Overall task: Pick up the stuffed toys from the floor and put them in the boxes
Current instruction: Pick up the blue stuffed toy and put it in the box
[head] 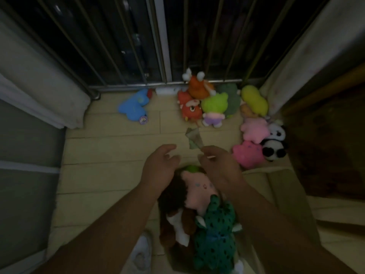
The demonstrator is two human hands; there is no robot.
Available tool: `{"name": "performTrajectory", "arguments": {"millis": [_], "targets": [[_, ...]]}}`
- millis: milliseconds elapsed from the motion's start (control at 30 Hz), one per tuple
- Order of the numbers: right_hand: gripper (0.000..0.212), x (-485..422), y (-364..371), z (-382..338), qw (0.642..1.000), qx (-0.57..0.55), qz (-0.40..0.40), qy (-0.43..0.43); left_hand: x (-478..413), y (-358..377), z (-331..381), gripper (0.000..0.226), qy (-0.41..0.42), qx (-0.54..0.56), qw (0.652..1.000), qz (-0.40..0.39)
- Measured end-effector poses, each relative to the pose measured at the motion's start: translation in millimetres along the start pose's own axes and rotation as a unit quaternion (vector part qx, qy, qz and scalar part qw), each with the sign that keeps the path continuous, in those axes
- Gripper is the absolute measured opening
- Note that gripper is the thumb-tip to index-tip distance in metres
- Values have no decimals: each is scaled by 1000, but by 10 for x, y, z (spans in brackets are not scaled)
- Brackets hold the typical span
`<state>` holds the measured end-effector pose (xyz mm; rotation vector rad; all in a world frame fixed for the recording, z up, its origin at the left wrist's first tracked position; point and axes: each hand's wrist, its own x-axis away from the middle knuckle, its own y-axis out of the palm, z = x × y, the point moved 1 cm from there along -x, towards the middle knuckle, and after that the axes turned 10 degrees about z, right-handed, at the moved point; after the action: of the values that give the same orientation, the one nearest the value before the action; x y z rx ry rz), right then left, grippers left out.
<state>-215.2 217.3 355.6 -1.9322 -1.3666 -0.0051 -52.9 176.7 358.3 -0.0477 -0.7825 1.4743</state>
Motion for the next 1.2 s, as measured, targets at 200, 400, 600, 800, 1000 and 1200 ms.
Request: {"name": "performTrajectory", "arguments": {"millis": [200, 400, 600, 800, 1000, 1200], "targets": [[18, 260, -956, -1104, 995, -8, 82, -64, 356, -540, 1433, 23, 84, 47, 995, 2], [29, 758, -1863, -1955, 988, 22, 116, -95, 876, -1044, 2496, 20, 141, 74, 987, -13], [30, 1357, -2503, -2624, 979, 5, 174, -108, 1343, -1528, 3207, 23, 190, 85, 978, -17], [36, 1939, -2797, -3207, 968, -17, 213, -131, 1680, -2060, 3711, 30, 233, 91, 968, -35], [34, 2343, -2969, -3425, 956, -39, 255, -142, 1871, -2358, 3947, 29, 271, 85, 956, -69], [34, 2450, -3197, -3430, 951, -40, 272, -142, 1985, -2459, 4174, 30, 304, 70, 947, -74]]}}
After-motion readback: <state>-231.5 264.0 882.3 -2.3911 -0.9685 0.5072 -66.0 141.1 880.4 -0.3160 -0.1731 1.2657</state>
